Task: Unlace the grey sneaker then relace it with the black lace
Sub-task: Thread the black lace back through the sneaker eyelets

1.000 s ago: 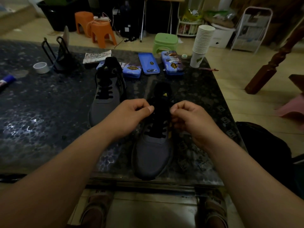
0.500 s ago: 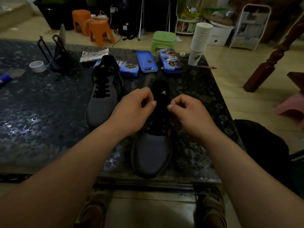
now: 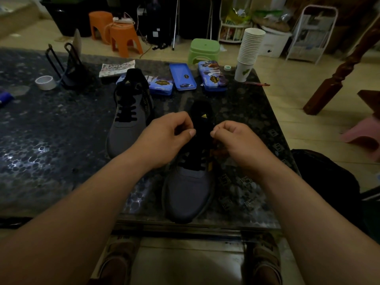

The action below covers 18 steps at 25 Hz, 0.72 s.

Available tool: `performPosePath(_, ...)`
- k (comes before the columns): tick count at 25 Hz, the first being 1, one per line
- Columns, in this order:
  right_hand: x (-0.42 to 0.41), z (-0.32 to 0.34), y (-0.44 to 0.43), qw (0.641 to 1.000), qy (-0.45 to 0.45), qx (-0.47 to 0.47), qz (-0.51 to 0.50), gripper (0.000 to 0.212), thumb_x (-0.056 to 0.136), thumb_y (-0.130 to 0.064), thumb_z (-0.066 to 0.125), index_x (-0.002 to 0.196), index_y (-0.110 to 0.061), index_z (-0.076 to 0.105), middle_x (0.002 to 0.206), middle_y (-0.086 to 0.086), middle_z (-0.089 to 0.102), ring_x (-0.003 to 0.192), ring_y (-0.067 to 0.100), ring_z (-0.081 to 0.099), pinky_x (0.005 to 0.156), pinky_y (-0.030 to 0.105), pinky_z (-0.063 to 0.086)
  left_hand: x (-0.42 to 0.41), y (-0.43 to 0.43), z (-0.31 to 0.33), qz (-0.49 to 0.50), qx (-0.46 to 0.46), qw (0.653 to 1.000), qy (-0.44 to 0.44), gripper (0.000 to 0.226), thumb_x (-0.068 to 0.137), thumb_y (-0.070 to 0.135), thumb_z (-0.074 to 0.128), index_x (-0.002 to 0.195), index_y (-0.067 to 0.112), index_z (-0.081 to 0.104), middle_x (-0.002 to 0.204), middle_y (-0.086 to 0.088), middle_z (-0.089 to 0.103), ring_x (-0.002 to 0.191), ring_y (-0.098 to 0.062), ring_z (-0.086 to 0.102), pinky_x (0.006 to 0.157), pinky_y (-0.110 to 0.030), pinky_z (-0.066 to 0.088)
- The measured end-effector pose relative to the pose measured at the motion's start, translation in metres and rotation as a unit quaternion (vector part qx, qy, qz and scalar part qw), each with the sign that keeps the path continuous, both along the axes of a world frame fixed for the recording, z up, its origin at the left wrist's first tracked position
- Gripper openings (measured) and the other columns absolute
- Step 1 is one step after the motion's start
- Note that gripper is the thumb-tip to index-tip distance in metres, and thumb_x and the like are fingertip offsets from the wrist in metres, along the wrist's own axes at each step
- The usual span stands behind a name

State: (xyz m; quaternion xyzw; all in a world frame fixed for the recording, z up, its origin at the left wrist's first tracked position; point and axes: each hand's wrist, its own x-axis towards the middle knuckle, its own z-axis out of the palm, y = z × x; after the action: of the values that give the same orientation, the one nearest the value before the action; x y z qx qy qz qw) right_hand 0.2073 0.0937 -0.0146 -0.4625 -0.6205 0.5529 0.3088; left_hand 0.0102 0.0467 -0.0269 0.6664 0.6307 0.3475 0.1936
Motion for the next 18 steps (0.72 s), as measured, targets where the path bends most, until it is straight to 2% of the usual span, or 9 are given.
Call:
performPosePath(2,0.003,-0.003,0.001,0.996,-0.064,0.054,0.004,0.015,0.097,-0.022,0.069,0.091,-0.009,0.066,0.079,0.002,0.067,0.068,0.007,0.064,0.063,0.029,0.056,0.0,0.0,-0.001,0.0,-0.001,1.0,-0.018,0.01,0.098,0.03,0.068,0.089,0.028,0.063,0.085,0.006,0.065,0.081,-0.011,0.06,0.075,-0.034,0.052)
performPosePath(4,0.003,-0.005,0.001,0.989,-0.106,0.102,-0.001,0.013,0.095,-0.025,0.073,0.092,-0.012,0.069,0.078,-0.001,0.068,0.068,0.008,0.063,0.066,0.029,0.054,-0.001,0.0,-0.002,0.001,0.0,1.0,-0.019,0.01,0.098,0.028,0.068,0.089,0.027,0.063,0.083,0.007,0.064,0.077,-0.008,0.058,0.072,-0.029,0.048)
performPosePath(6,0.001,-0.006,0.002,0.994,-0.07,0.079,-0.011,0.011,0.096,-0.018,0.071,0.087,-0.012,0.069,0.074,-0.002,0.066,0.066,0.008,0.061,0.067,0.03,0.053,-0.002,0.0,-0.002,0.0,0.0,1.0,-0.02,0.012,0.098,0.028,0.068,0.088,0.028,0.062,0.083,0.008,0.064,0.076,-0.005,0.057,0.07,-0.025,0.045)
performPosePath(8,0.0,-0.003,0.002,1.0,-0.016,0.012,-0.013,0.015,0.099,-0.012,0.065,0.084,-0.011,0.067,0.074,0.0,0.065,0.065,0.008,0.062,0.066,0.028,0.054,-0.002,0.001,-0.003,0.001,0.004,1.0,-0.022,0.013,0.099,0.026,0.067,0.087,0.028,0.061,0.081,0.01,0.063,0.074,-0.003,0.055,0.069,-0.023,0.043)
performPosePath(12,0.0,0.002,0.003,0.994,0.07,-0.086,-0.017,0.018,0.1,-0.004,0.051,0.087,-0.007,0.064,0.087,0.011,0.062,0.081,0.02,0.063,0.078,0.039,0.055,-0.002,0.001,-0.005,0.008,0.008,1.0,-0.016,0.013,0.099,0.024,0.065,0.088,0.025,0.059,0.077,0.008,0.061,0.069,-0.003,0.052,0.064,-0.02,0.041)
performPosePath(15,-0.001,0.005,0.003,0.992,0.075,-0.103,-0.026,0.021,0.102,-0.008,0.045,0.093,-0.007,0.064,0.088,0.009,0.063,0.082,0.019,0.063,0.075,0.036,0.057,-0.001,0.002,-0.005,0.006,0.007,1.0,-0.016,0.015,0.1,0.025,0.064,0.087,0.026,0.058,0.075,0.009,0.059,0.068,-0.003,0.05,0.063,-0.021,0.04)
performPosePath(18,0.001,0.003,0.001,0.994,0.062,-0.085,-0.005,0.017,0.105,-0.02,0.054,0.101,-0.008,0.065,0.087,0.006,0.064,0.08,0.015,0.064,0.075,0.034,0.058,-0.001,0.001,-0.005,0.007,0.007,1.0,-0.023,0.014,0.1,0.024,0.064,0.087,0.025,0.059,0.075,0.009,0.059,0.068,-0.003,0.051,0.065,-0.025,0.043)
